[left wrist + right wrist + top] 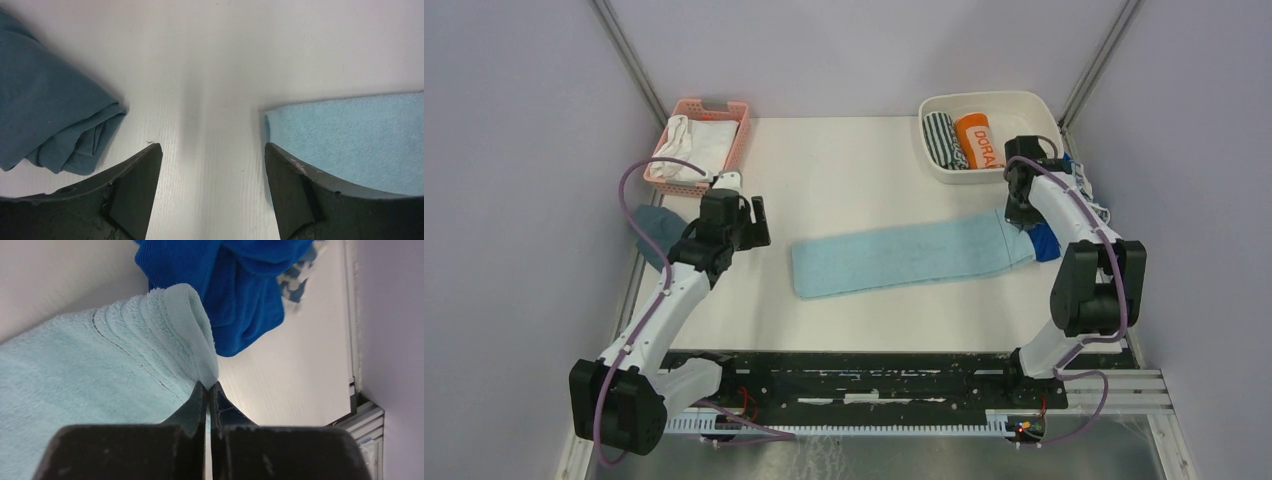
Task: Roll the towels
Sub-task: Fold the towel at the center of the board.
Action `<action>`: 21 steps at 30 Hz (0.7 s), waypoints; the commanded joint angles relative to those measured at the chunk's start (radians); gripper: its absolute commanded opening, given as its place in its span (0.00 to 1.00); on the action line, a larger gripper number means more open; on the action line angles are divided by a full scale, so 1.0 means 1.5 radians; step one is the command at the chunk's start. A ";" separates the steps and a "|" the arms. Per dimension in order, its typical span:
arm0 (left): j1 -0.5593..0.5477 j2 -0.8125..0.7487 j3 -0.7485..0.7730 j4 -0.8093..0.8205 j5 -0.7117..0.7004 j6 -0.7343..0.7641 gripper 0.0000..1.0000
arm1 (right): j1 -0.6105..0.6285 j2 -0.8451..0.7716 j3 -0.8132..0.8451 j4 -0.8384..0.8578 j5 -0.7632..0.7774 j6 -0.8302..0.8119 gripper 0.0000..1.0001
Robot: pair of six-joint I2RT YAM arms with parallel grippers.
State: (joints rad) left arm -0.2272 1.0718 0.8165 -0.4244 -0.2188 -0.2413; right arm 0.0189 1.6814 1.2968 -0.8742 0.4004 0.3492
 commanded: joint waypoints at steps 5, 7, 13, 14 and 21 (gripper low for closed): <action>-0.004 -0.004 -0.009 0.009 0.055 -0.048 0.83 | 0.083 -0.066 0.076 -0.067 -0.083 -0.028 0.01; -0.004 0.001 -0.008 0.007 0.058 -0.055 0.83 | 0.120 -0.068 0.085 -0.070 -0.158 -0.022 0.01; -0.002 0.012 -0.030 0.019 0.103 -0.107 0.84 | 0.234 -0.035 0.128 -0.045 -0.326 0.020 0.01; -0.002 0.014 -0.036 0.023 0.112 -0.117 0.84 | 0.251 -0.029 0.131 -0.033 -0.342 0.032 0.01; 0.000 0.029 -0.089 0.066 0.155 -0.185 0.83 | 0.355 0.040 0.198 0.010 -0.407 0.076 0.01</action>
State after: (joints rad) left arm -0.2306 1.1080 0.7155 -0.4061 -0.0444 -0.4160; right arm 0.4927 1.6958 1.5158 -0.9226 -0.1116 0.4065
